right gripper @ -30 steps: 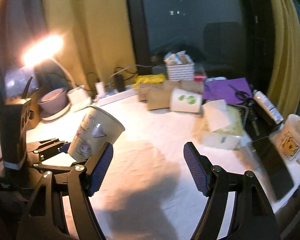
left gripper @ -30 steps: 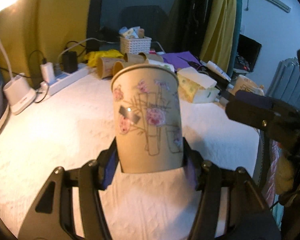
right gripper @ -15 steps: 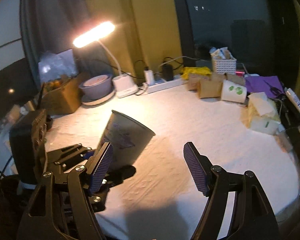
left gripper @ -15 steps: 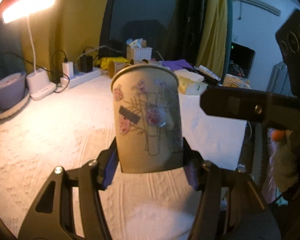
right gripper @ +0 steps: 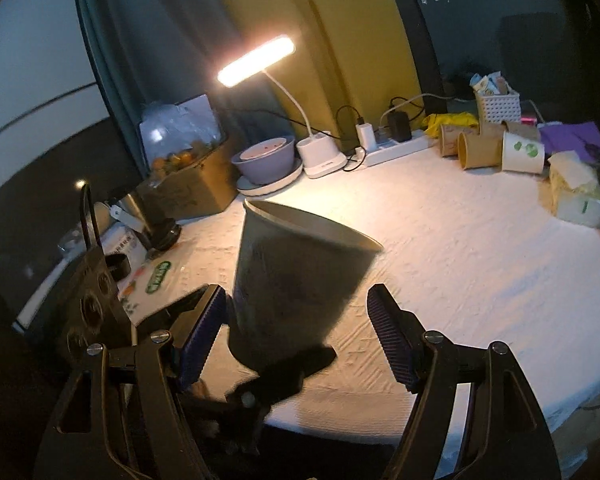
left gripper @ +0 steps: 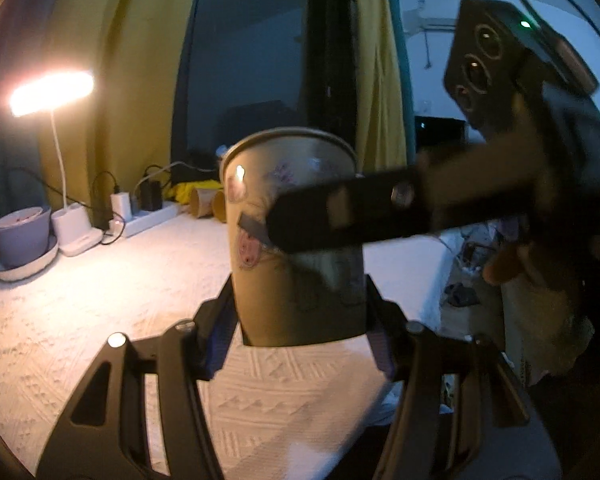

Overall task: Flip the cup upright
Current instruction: 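Grasp the cup with the right tool while the left tool releases it, then rotate the held cup with the right tool until its rim faces up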

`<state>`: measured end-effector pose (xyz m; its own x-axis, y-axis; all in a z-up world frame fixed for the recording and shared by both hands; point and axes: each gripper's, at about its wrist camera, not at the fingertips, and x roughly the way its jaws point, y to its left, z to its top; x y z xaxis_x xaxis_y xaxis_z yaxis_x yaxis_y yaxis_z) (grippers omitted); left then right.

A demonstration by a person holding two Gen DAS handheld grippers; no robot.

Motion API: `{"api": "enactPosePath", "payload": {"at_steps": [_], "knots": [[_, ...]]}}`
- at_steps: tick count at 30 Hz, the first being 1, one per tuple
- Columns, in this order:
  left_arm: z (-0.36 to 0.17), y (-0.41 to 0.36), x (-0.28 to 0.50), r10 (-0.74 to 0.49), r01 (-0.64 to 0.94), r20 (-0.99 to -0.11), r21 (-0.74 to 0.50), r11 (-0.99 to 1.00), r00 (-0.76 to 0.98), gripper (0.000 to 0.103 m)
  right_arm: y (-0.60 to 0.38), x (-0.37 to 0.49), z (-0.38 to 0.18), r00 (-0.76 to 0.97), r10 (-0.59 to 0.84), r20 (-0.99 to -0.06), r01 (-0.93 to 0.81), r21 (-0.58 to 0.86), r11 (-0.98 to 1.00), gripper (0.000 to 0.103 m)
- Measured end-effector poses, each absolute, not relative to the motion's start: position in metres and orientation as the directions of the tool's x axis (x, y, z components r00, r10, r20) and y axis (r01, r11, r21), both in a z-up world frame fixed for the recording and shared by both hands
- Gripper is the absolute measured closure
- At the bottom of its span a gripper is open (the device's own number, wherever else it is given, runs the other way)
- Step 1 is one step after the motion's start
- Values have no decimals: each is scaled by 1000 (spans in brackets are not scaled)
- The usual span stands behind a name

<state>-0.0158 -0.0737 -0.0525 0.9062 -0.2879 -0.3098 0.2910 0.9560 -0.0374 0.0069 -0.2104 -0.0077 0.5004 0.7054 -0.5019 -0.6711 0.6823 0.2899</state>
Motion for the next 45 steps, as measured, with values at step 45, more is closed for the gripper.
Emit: {"api": "enactPosePath", "payload": {"at_steps": [45], "knots": [[-76, -42, -1, -179, 163, -523, -77, 984, 833, 21, -205, 40, -3, 744, 516, -425, -546, 60, 836, 33]]}}
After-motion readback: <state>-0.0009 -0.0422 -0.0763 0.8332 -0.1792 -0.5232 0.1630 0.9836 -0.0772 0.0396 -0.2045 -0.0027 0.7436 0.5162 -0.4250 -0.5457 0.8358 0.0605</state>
